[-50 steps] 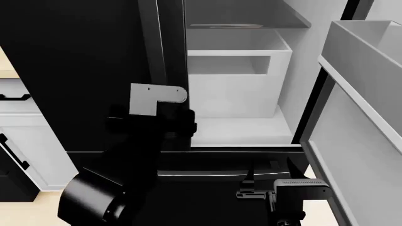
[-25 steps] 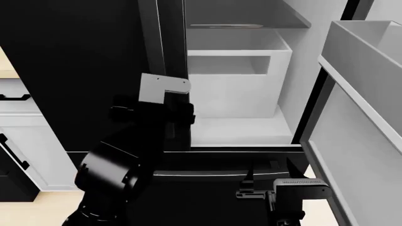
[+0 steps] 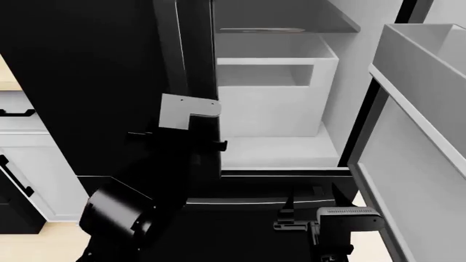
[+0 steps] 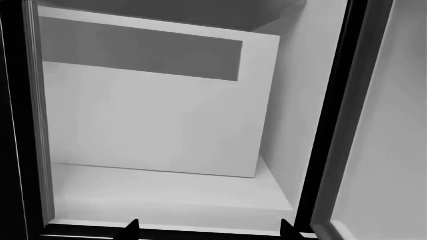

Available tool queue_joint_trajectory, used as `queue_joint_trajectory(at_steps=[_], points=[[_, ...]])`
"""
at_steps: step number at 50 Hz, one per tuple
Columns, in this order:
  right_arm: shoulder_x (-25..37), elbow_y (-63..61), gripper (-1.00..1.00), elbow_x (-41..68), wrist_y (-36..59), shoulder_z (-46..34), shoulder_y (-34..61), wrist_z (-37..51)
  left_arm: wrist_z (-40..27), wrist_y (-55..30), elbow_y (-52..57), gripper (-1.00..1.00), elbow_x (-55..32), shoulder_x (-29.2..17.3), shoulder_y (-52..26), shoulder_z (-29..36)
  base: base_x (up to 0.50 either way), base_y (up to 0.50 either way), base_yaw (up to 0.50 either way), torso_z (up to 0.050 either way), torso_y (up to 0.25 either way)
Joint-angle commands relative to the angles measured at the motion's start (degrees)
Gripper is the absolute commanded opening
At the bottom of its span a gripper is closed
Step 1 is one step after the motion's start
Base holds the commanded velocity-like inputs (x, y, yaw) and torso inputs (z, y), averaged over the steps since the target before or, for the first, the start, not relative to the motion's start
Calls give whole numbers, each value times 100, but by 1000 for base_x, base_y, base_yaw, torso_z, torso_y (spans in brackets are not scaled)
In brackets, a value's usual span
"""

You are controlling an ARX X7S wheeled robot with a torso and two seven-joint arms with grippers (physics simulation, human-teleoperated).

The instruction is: Open the fridge doors

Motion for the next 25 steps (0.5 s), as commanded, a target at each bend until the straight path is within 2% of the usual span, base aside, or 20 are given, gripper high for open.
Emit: queue_joint_trajectory(at_steps=[1,11,25], points=[[30,-30,100,34,16,-51,11,35,-154,-407,1272,-100,-110,-259,727,-14,0,0,0,0,0],[82,-77,100,54,7,-86,-41,72,-118,-771,2376,-100,-496,-571,1377,-138,-1,0,0,0,0],[104,-25,100,64,20,-156,17,125,58,-616,2901,-100,-682,-1122,1879,-514,0,0,0,0,0]])
